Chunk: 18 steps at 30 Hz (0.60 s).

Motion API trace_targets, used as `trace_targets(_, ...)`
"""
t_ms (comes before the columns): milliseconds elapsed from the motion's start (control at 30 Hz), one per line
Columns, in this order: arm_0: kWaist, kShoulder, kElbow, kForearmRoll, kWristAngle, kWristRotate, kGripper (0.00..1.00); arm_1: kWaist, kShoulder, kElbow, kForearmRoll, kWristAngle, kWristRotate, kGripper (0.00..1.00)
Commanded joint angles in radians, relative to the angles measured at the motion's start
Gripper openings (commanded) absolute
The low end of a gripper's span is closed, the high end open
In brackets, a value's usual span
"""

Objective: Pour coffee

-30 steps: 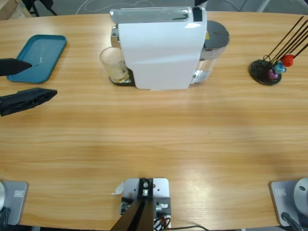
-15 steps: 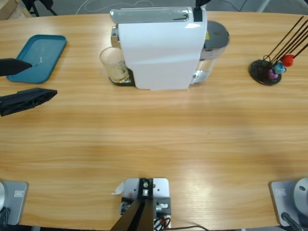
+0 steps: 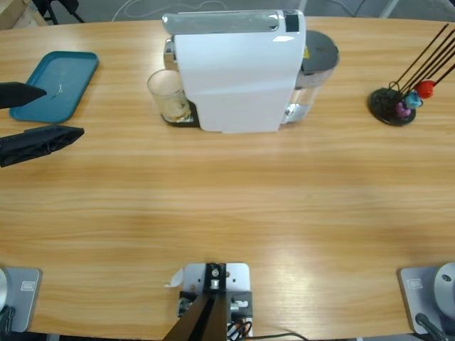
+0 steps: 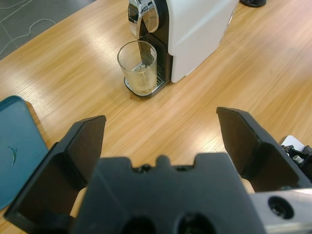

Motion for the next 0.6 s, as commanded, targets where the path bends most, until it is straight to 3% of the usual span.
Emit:
trace_targets(33,0.012,-0.017,0.037,-0.009,0.014,-0.008,1.0,0.094,-0.143,0.129,0.035,-0.02,-0.035,0.841)
trace_targets(67,0.013,-0.019,0.037,-0.008,0.013,-0.008,1.0,0.104,-0.181,0.209,-0.01,-0.018,-0.039,0.977)
trace_targets(267,0.012,-0.013,0.029,-0.007,0.009,-0.008,1.0,0.109,-0.473,0.797,-0.416,0.084,-0.026,1.0)
trace_targets(600,0.013,-0.018,0.027,-0.007,0.008,-0.008,1.0,0.091,-0.336,0.737,-0.361,0.127,0.042,1.0)
